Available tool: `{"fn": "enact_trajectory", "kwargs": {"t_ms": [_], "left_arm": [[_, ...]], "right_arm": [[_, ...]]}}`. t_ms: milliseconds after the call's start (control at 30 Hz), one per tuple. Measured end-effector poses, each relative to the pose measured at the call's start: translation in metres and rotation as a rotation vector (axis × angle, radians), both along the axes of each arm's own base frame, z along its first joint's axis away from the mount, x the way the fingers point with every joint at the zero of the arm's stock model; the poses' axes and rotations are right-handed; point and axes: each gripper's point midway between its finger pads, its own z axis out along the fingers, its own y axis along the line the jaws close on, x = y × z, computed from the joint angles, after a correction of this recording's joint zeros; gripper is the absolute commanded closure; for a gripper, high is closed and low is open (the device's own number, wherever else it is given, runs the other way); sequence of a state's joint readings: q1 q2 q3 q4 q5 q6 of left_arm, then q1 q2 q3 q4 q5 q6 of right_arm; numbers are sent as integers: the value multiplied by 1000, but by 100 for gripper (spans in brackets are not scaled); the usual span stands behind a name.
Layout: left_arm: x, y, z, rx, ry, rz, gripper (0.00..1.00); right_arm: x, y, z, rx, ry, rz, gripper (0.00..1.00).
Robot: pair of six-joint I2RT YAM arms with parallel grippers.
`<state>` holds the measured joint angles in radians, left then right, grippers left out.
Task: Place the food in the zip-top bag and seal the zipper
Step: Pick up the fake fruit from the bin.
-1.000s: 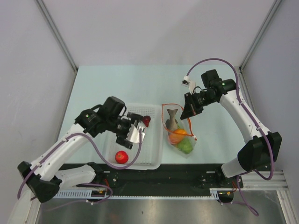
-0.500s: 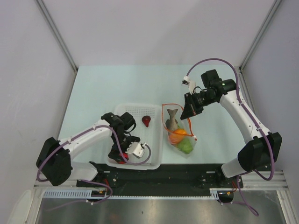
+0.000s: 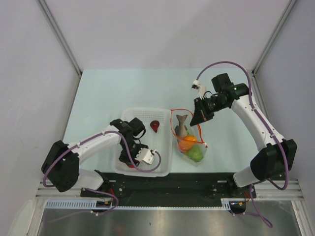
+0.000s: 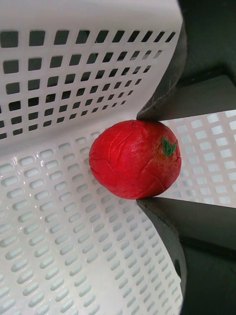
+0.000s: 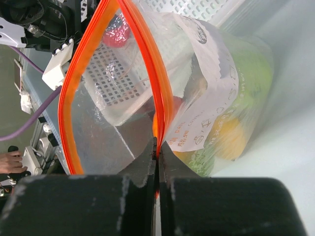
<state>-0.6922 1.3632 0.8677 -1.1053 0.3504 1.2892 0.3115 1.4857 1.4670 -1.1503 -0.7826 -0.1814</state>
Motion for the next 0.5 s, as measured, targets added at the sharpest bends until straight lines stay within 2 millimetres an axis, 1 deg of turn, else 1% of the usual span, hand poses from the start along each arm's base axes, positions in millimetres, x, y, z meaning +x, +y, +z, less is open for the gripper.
{"fn": "enact_trajectory", "kwargs": {"t_ms": [33,67,167,233,267,300,333,367,400,467,500], "left_arm": [[1,-1,0,-3,-4,0,50],[2,-1,0,-5,-10,0,56],[4,-3,1,-12,-20,0,65],[8,-6,6,-20,-30,7,65],[13,-10,13,-34,-44,10,65],[21,-18,25,-61,-65,20,64],[32,-30,43,-108,-94,33,62],[46,-44,66,-169,-140,46,62],[60,-59,94,-240,-186,64,61],[86,-91,159,-410,-287,96,58],[93,-103,187,-483,-325,112,57]], "right_arm": [[0,0,0,0,1,0,100],[0,0,-1,0,2,0,100],[2,1,-2,-1,4,0,100],[2,1,-3,-2,6,0,100],[2,1,-3,-2,6,0,100],[2,1,-3,-2,6,0,100],[2,1,-3,-2,6,0,100],[2,1,-3,-2,6,0,100],[2,1,-3,-2,6,0,100],[2,1,-3,-2,5,0,100],[2,1,-2,-1,5,0,100]]}}
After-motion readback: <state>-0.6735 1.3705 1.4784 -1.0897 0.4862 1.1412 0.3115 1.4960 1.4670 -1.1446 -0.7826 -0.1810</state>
